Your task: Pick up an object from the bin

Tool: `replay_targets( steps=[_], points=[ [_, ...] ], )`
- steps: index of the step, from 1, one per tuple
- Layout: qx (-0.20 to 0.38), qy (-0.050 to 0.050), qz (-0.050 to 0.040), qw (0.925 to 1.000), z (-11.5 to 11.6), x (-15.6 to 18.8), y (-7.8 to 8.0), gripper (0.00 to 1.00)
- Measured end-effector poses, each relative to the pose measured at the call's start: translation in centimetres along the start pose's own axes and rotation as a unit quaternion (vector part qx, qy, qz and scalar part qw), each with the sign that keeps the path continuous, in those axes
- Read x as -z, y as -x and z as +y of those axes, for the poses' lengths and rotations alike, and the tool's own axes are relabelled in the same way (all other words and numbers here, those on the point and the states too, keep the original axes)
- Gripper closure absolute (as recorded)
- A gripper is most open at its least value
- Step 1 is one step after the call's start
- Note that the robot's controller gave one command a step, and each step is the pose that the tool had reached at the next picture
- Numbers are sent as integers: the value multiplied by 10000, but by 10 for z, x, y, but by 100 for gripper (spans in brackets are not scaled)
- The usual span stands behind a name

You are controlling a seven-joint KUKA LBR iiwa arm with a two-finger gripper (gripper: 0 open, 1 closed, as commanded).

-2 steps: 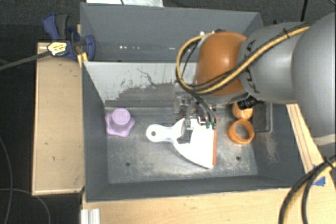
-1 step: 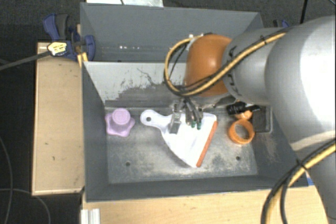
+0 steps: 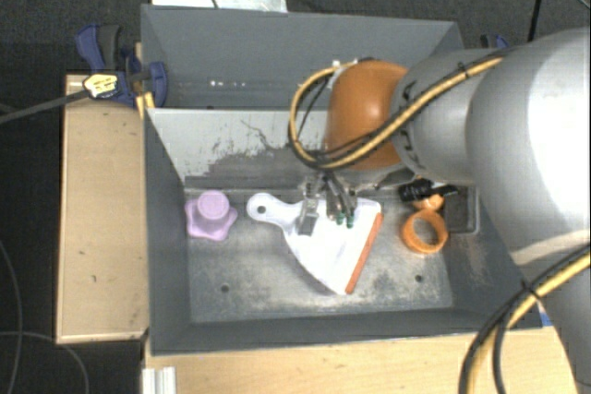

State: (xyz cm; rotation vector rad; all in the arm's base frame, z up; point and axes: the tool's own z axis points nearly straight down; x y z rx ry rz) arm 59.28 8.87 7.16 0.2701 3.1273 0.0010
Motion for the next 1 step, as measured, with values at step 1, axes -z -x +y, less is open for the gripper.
replay_targets(
  steps=[1],
  points=[
    [236, -3, 0, 9997, -28, 143, -57, 100]
  ],
)
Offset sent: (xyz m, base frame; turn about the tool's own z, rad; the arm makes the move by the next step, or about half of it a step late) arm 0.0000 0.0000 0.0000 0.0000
